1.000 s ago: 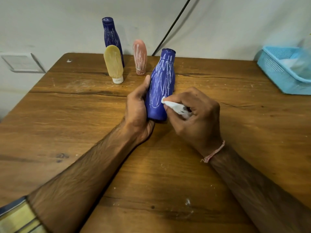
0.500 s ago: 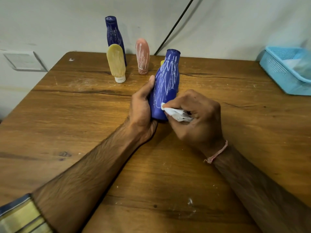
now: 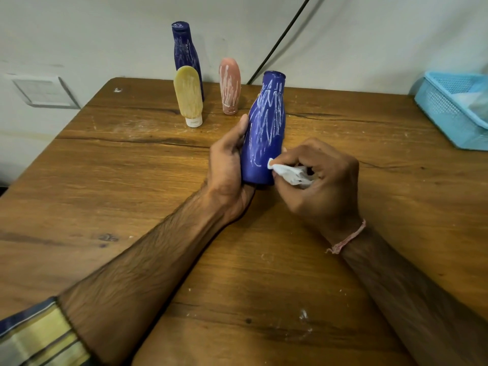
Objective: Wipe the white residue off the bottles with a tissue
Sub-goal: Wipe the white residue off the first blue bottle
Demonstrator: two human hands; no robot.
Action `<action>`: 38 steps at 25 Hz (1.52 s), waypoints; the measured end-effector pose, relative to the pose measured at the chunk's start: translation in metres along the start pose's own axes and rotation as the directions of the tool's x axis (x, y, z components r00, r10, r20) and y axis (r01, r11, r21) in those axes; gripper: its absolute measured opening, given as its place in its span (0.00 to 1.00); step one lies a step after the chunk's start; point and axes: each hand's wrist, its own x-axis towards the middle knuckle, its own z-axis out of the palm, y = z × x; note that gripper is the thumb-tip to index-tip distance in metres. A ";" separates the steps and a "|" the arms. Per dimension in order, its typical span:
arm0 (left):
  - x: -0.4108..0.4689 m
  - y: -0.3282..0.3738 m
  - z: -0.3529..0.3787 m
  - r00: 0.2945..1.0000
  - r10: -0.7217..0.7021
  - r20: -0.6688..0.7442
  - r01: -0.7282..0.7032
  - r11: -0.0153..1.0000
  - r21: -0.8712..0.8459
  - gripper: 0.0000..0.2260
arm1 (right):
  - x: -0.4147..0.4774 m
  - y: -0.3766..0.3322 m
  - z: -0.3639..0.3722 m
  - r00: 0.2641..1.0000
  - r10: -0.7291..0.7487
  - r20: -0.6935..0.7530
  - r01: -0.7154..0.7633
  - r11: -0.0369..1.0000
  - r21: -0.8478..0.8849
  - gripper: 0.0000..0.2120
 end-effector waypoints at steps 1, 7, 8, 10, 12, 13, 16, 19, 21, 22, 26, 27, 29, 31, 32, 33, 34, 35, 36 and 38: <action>0.000 0.001 0.000 1.000 -0.006 0.009 0.006 1.000 -0.001 0.21 | -0.001 -0.002 0.001 0.999 -0.040 0.032 0.040 0.999 0.005 0.05; 0.002 0.000 -0.004 0.999 -0.017 0.036 0.017 1.000 0.021 0.22 | -0.001 -0.003 0.002 1.000 0.010 0.008 -0.010 1.000 0.000 0.06; 0.002 0.000 -0.004 0.999 -0.019 0.041 0.018 1.000 0.020 0.23 | -0.002 -0.003 0.003 0.999 -0.029 0.045 0.028 1.000 0.004 0.06; 0.001 0.000 -0.003 0.998 -0.027 0.050 0.026 0.999 0.019 0.24 | -0.003 -0.005 0.005 0.997 -0.054 0.053 0.055 0.998 -0.018 0.07; 0.001 0.000 -0.003 0.998 -0.026 0.053 0.025 0.999 0.024 0.24 | -0.001 -0.005 0.004 1.000 -0.008 -0.008 0.008 1.000 -0.029 0.06; 0.001 0.000 -0.003 0.999 -0.023 0.049 0.022 0.999 0.027 0.24 | -0.001 -0.004 0.003 1.000 -0.005 -0.010 0.005 1.000 -0.018 0.06; 0.000 0.000 -0.002 0.998 -0.033 0.056 0.033 0.999 0.000 0.23 | -0.004 -0.008 0.007 0.994 -0.083 0.074 0.084 0.996 -0.011 0.08; 0.000 0.000 -0.002 0.997 -0.025 0.071 0.023 0.999 0.033 0.24 | -0.002 -0.006 0.005 1.000 -0.015 -0.010 0.014 0.999 -0.051 0.07; -0.001 0.000 -0.001 0.998 -0.023 0.061 0.021 0.999 0.037 0.23 | 0.000 -0.004 0.003 1.000 -0.010 -0.015 0.009 0.999 -0.036 0.07; -0.002 0.001 -0.001 0.998 -0.032 0.059 0.031 0.999 0.026 0.22 | -0.001 -0.005 0.005 0.999 -0.040 0.018 0.040 0.999 -0.025 0.08; -0.002 0.001 0.000 0.998 -0.034 0.060 0.032 0.999 0.030 0.21 | -0.004 -0.005 0.007 0.999 -0.034 0.001 0.034 0.997 -0.068 0.09; -0.002 0.001 0.000 0.998 -0.025 0.059 0.022 0.999 0.043 0.22 | -0.002 0.000 0.003 0.999 0.006 -0.039 -0.009 0.997 -0.077 0.08; -0.002 0.001 0.000 0.998 -0.025 0.050 0.023 0.999 0.042 0.24 | 0.001 0.005 -0.001 0.998 0.019 -0.057 -0.024 0.996 -0.081 0.08; -0.001 0.001 0.000 0.997 -0.053 0.052 0.052 0.999 0.016 0.25 | -0.002 0.000 0.004 0.998 -0.056 -0.011 0.055 0.994 -0.093 0.11; -0.001 0.002 -0.001 0.996 -0.064 0.062 0.064 0.998 0.006 0.26 | -0.003 -0.004 0.008 0.996 -0.093 0.010 0.093 0.990 -0.105 0.13; -0.001 0.001 -0.001 0.996 -0.067 0.067 0.067 0.998 0.005 0.26 | -0.003 -0.005 0.009 0.995 -0.101 0.010 0.102 0.987 -0.121 0.14; -0.001 0.001 -0.001 0.996 -0.060 0.061 0.060 0.998 0.012 0.26 | -0.002 -0.002 0.006 0.997 -0.081 -0.012 0.079 0.987 -0.137 0.13; -0.001 0.001 0.000 0.998 -0.049 0.043 0.048 0.999 0.025 0.25 | 0.000 0.003 0.003 0.998 -0.044 -0.047 0.037 0.988 -0.147 0.11; -0.001 0.001 0.000 0.999 -0.039 0.027 0.038 0.999 0.033 0.24 | 0.002 0.006 0.000 0.997 -0.008 -0.075 -0.003 0.989 -0.150 0.10; -0.002 0.001 0.002 0.999 -0.035 0.021 0.035 0.999 0.021 0.23 | 0.001 0.004 0.002 0.998 -0.003 -0.066 -0.006 0.989 -0.148 0.10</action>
